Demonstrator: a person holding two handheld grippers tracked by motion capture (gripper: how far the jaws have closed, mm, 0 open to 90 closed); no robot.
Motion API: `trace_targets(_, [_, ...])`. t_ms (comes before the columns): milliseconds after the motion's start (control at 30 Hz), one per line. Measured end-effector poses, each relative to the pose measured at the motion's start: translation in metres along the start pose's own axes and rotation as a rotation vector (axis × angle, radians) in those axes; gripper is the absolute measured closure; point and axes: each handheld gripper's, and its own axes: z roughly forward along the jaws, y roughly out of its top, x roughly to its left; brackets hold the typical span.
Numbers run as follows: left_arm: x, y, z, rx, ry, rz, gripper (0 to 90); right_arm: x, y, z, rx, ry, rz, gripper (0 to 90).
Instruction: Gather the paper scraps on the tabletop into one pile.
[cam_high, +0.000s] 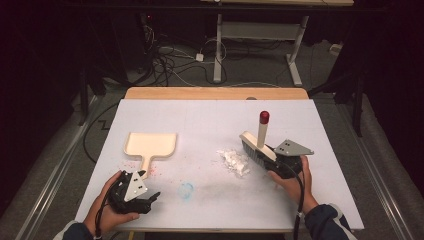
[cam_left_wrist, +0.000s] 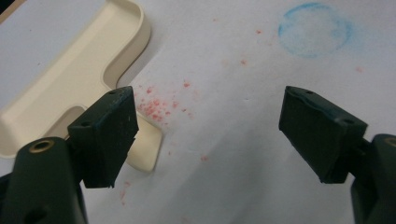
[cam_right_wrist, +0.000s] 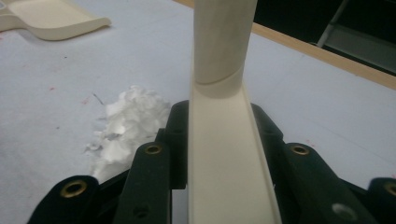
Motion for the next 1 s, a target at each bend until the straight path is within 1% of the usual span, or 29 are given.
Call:
trace_targets(133, [-0.001,0.001,0.000,0.001,-0.002,0.005,18.7,0.012,0.002,0.001,-0.002,0.025,-0.024,67.9])
trace_targets(200, [-0.001,0.001,0.000,0.003,-0.004,0.007,18.7,0.016,0.004,0.002,0.000,0.015,-0.050,67.9])
trace_targets(233, [-0.001,0.001,0.000,0.002,-0.004,0.008,18.7,0.017,0.004,0.001,-0.006,0.016,-0.043,67.9])
trace_targets(267, [-0.001,0.000,-0.001,0.002,-0.003,0.006,18.7,0.018,0.005,0.001,-0.011,0.028,-0.032,67.9])
trace_targets(300, [-0.001,0.000,-0.001,-0.001,-0.002,0.000,18.7,0.019,0.006,0.000,-0.008,0.026,-0.031,67.9])
trace_targets(367, [0.000,0.000,-0.001,-0.002,0.002,0.000,18.7,0.020,0.008,-0.002,-0.012,0.009,-0.046,67.9])
trace_targets(433, [0.000,0.000,-0.001,0.000,0.006,-0.001,18.7,0.018,0.009,-0.004,-0.026,0.002,-0.045,67.9])
trace_targets(500, [0.001,0.000,-0.002,-0.005,0.010,-0.008,18.7,0.015,0.011,-0.009,-0.040,0.000,-0.033,67.9])
trace_targets(567, [0.003,0.000,-0.003,-0.007,0.017,-0.015,18.7,0.011,0.012,-0.014,-0.052,-0.016,-0.025,67.8])
trace_targets(633, [0.005,0.000,-0.004,-0.015,0.026,-0.035,18.7,0.007,0.013,-0.020,-0.070,-0.028,-0.021,67.8])
trace_targets(700, [0.007,0.000,-0.004,-0.014,0.049,-0.058,18.7,0.002,0.013,-0.025,-0.084,-0.037,-0.013,67.8])
trace_targets(800, [0.011,-0.001,-0.005,-0.018,0.069,-0.095,18.6,-0.004,0.014,-0.033,-0.111,-0.046,0.005,67.8])
trace_targets(833, [0.012,-0.001,-0.005,-0.029,0.074,-0.096,18.7,-0.005,0.014,-0.036,-0.116,-0.053,0.002,67.8])
trace_targets(867, [0.013,-0.002,-0.006,-0.030,0.075,-0.103,18.6,-0.006,0.015,-0.038,-0.122,-0.056,0.009,67.8])
trace_targets(933, [0.014,-0.002,-0.005,-0.033,0.076,-0.114,18.7,-0.008,0.016,-0.042,-0.136,-0.062,0.007,67.8])
trace_targets(1000, [0.015,-0.002,-0.005,-0.031,0.103,-0.125,18.7,-0.010,0.017,-0.046,-0.146,-0.074,0.004,67.8])
